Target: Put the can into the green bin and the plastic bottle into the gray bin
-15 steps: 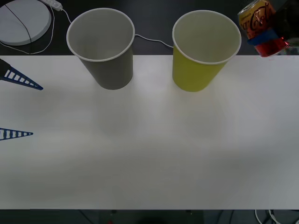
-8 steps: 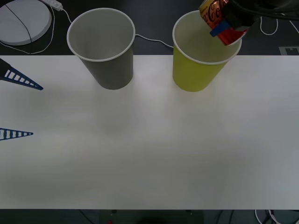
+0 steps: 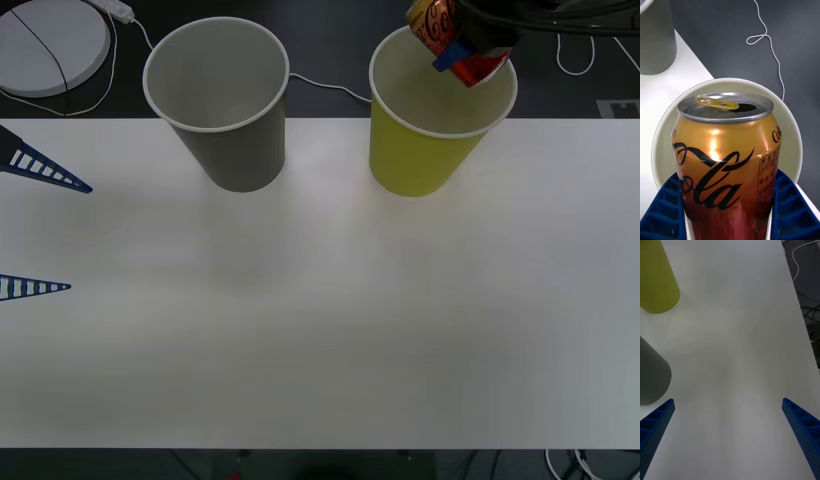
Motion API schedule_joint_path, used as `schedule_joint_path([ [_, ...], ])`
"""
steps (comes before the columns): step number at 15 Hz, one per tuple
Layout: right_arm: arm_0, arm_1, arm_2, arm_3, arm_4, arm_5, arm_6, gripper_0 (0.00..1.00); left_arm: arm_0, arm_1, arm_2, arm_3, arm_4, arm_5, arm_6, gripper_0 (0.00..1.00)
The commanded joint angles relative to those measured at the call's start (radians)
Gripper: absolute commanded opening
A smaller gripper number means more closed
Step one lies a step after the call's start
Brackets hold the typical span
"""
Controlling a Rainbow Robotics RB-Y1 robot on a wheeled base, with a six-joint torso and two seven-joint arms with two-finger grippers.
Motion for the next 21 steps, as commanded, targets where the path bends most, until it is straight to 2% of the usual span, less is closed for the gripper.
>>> schedule_joint_path([
  [1,0.000,-0.010,0.000,-0.006,0.003,0.000,0.011,1.00,0.000,0.000,0.000,0.000,0.000,0.000,0.000,1.00],
  [4,0.000,-0.030,0.000,-0.025,-0.010,0.000,0.012,1.00,0.000,0.000,0.000,0.000,0.000,0.000,0.000,1.00],
  [7,0.007,-0.087,-0.002,-0.072,-0.075,0.000,0.012,1.00,0.000,0.000,0.000,0.000,0.000,0.000,0.000,1.00],
  [10,0.083,-0.129,-0.064,-0.164,-0.115,0.000,0.015,1.00,0.000,0.000,0.000,0.000,0.000,0.000,0.000,1.00],
  [13,0.201,-0.173,-0.173,-0.273,-0.168,0.000,0.057,1.00,0.000,0.000,0.000,0.000,0.000,0.000,0.000,1.00],
  [18,0.442,-0.247,-0.416,-0.417,-0.354,0.000,0.173,1.00,0.000,0.000,0.000,0.000,0.000,0.000,0.000,1.00],
  [21,0.630,-0.264,-0.565,-0.557,-0.392,0.000,0.207,1.00,0.000,0.000,0.000,0.000,0.000,0.000,0.000,1.00],
])
